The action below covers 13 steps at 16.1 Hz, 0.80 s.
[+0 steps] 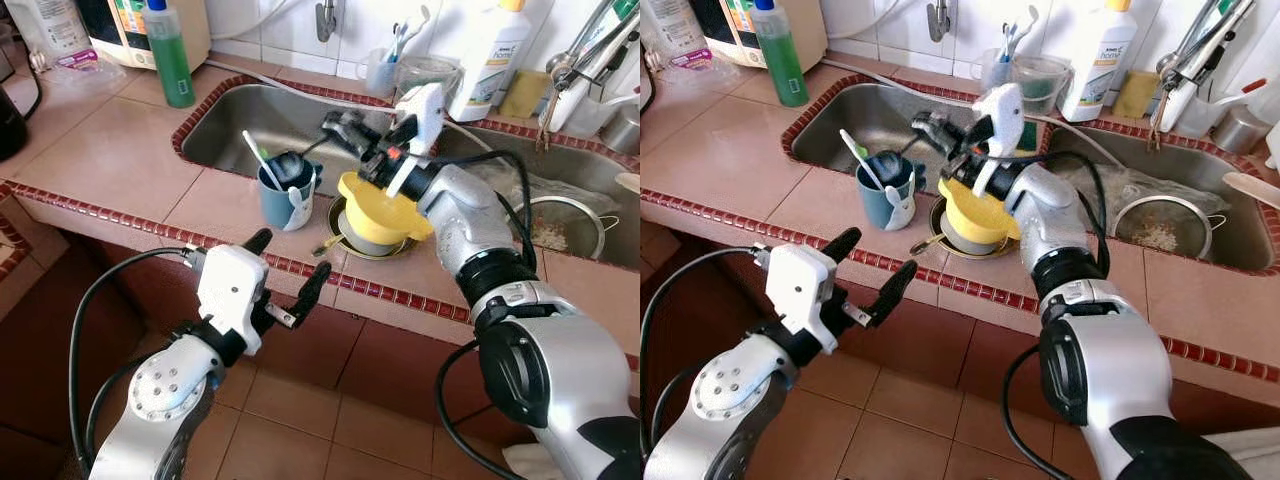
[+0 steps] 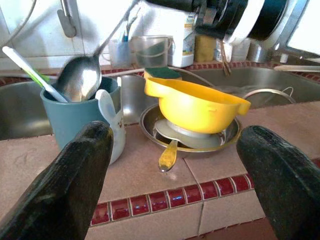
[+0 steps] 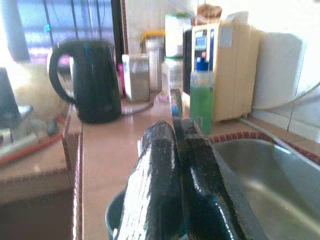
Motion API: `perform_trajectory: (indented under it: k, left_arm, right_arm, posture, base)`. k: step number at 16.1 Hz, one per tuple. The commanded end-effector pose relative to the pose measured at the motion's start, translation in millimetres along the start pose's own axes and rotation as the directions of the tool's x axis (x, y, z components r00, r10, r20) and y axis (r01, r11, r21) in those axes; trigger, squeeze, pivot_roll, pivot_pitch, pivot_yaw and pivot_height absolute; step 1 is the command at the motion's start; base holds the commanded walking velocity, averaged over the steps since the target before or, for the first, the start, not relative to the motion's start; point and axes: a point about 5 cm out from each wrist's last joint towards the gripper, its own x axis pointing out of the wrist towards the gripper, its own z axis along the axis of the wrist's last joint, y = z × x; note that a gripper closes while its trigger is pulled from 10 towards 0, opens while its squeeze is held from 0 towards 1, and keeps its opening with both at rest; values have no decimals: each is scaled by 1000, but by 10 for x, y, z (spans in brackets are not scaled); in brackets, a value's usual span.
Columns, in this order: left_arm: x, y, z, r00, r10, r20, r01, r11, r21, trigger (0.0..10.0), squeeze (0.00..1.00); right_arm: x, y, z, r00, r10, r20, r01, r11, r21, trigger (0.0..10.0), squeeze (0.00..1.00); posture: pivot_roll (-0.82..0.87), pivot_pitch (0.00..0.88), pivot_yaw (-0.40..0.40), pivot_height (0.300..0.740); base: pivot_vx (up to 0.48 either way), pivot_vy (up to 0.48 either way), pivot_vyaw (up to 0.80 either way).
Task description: Kitchen organization
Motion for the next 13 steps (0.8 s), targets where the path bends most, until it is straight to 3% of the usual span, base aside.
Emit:
perform_trajectory:
  k: [1,8,13]
  left_arm:
    - [21,-33,-6,1000,-15,3,15,1000,4,10000,0]
    - [76,65,62,999,-2,40,2,1000,18,10000,0]
    - [127,113,45,998,14,53,-15,1000,11,10000,0]
  right_arm:
    - [25,-33,196,997,21,71,-19,1000,-24,10000,0]
    - [25,-53,438,984,45,175,-45,999,-4,10000,0]
    - [29,-58,739,964,71,255,-66,997,-28,10000,0]
  posture:
    - [16,126,-63,740]
    - [0,112,-62,740]
    - [-19,91,-69,740]
  base:
    - [0,0,0]
    - [0,0,0]
    - [0,0,0]
